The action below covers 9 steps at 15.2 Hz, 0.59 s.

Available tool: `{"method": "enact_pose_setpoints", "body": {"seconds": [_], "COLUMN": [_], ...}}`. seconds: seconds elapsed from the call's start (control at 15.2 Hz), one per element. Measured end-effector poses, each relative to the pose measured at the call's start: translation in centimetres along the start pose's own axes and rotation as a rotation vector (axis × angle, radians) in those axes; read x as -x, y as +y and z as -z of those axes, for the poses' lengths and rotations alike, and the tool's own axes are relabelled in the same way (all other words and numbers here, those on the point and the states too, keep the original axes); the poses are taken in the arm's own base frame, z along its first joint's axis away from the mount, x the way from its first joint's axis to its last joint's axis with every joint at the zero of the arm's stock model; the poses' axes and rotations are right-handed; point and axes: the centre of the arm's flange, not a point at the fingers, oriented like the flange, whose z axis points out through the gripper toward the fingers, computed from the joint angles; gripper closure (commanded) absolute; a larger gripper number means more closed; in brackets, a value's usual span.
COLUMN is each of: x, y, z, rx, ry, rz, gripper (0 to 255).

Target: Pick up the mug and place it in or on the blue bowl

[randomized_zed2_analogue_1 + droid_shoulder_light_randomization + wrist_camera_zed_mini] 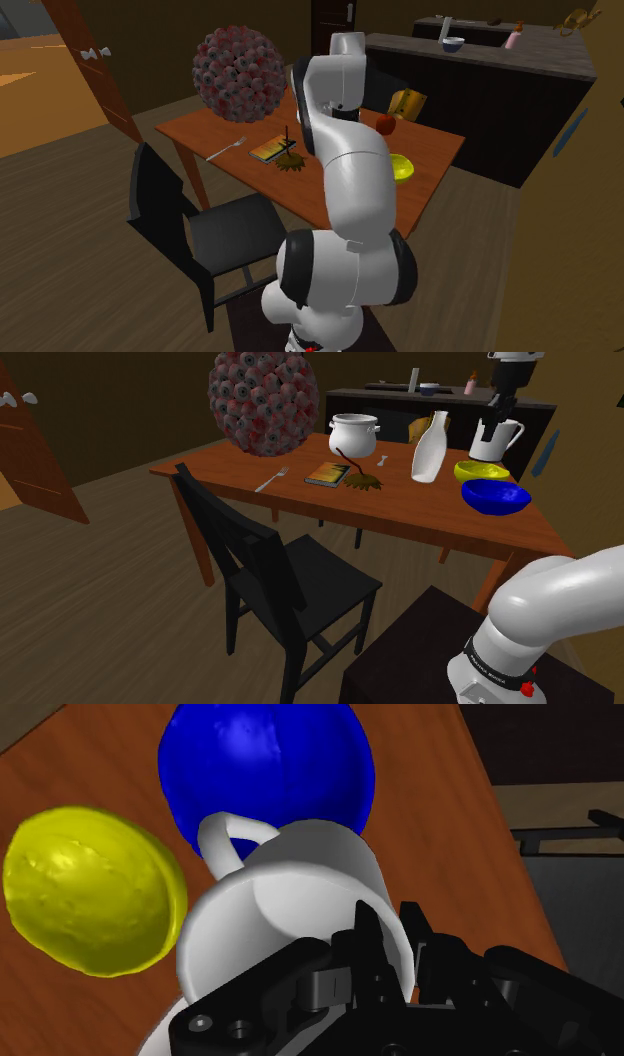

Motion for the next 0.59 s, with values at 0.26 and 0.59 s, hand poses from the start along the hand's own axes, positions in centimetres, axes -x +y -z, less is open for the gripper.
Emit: {"method": "enact_pose_setpoints", "body": {"seconds": [0.26,0.59], "x": [4.0,6.0], "y": [3.9,6.0], "z": [0.6,-0.4], "rx": [0.0,0.0], "ry": [0.0,-0.001], "rz": [0.0,0.001], "gripper": [255,255]}}
